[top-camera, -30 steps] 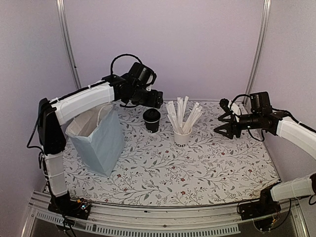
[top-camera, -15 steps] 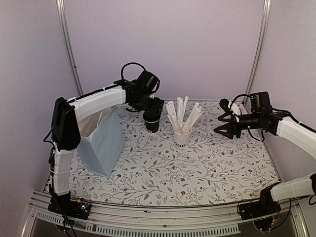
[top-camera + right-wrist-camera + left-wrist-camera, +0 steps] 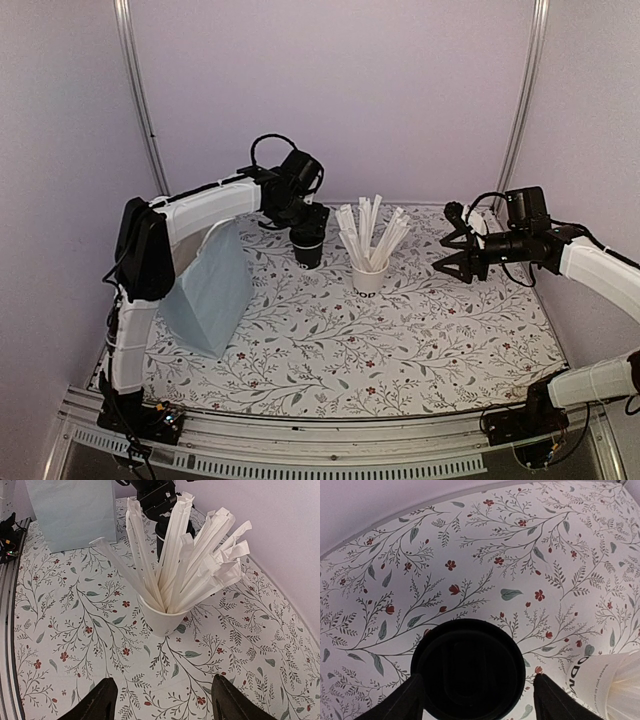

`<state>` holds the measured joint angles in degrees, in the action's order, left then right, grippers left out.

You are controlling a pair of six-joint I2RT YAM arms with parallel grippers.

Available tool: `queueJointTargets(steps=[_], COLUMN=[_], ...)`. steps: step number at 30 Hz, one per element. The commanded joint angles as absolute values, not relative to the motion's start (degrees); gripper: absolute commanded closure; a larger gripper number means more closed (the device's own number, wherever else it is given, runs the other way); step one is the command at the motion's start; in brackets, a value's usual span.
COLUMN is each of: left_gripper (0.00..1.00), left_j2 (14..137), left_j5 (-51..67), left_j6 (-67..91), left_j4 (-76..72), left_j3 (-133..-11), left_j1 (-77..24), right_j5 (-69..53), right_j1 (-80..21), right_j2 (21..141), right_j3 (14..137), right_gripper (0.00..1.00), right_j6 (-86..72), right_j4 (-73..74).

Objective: Pack the takeout coffee

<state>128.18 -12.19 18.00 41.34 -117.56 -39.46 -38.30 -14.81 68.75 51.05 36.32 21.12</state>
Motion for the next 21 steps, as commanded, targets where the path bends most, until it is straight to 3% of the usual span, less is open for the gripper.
queueJointTargets(steps=[1,21], left_gripper=[0.23,0.24], left_j2=[129.8,129.4], left_j5=[-10.8,-12.1], left_j6=[16.7,14.8], left_j4=[40.8,39.9], left_j3=[-119.6,-119.8], left_j1=[-38.5,-38.6], right_j5=[-39.2,-39.6], right_j1=[-14.4,-14.4], right_j2=[68.9,68.9], right_j3=[50.8,50.8], right_gripper=[0.33,0.33], right_j6=[36.9,37.1], right_j4=[21.5,21.7])
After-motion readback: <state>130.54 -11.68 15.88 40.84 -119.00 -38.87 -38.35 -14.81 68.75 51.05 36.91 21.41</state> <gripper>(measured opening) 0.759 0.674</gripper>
